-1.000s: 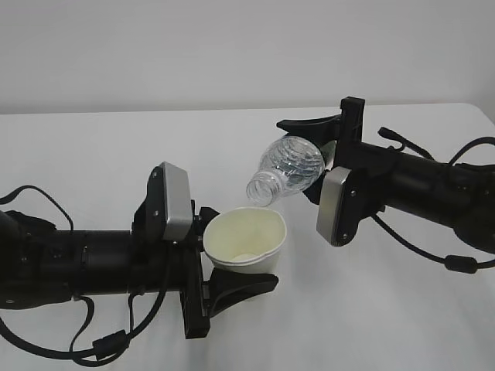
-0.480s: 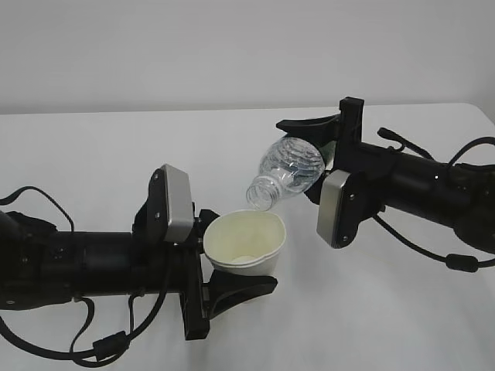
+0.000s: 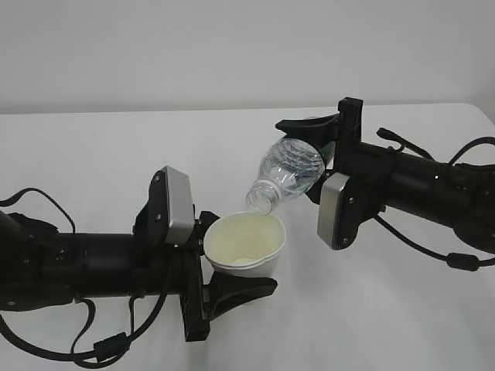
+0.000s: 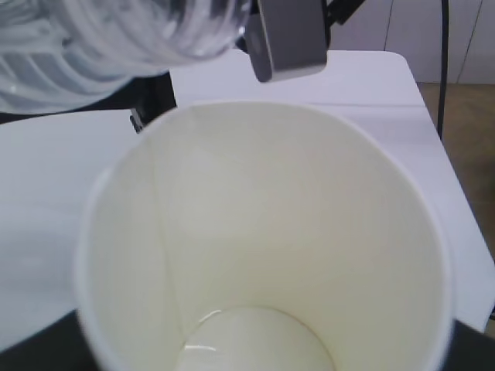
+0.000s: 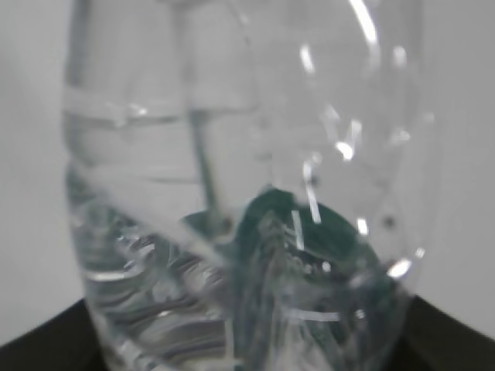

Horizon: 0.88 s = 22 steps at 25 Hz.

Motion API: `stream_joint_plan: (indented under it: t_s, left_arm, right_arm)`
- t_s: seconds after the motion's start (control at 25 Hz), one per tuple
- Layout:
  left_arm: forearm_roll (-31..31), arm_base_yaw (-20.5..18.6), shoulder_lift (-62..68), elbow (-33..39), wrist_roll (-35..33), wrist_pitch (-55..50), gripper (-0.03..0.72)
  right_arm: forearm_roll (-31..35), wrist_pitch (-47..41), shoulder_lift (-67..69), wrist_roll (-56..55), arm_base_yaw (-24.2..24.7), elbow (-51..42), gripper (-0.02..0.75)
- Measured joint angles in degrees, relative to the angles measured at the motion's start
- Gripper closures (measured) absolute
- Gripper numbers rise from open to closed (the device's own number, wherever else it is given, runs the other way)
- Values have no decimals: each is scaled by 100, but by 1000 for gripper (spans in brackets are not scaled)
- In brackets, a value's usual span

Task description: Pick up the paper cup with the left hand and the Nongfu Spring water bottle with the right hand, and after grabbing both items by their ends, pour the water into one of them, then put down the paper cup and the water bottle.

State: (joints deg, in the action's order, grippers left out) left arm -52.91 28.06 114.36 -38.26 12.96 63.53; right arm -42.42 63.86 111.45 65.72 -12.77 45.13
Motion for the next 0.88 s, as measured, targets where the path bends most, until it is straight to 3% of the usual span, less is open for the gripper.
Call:
stream_joint_plan:
  t_s: [0.88]
  left_arm:
    - [124, 0, 0, -10, -99, 0, 218]
  right_arm:
    - [167, 0, 0, 526, 0, 0, 265]
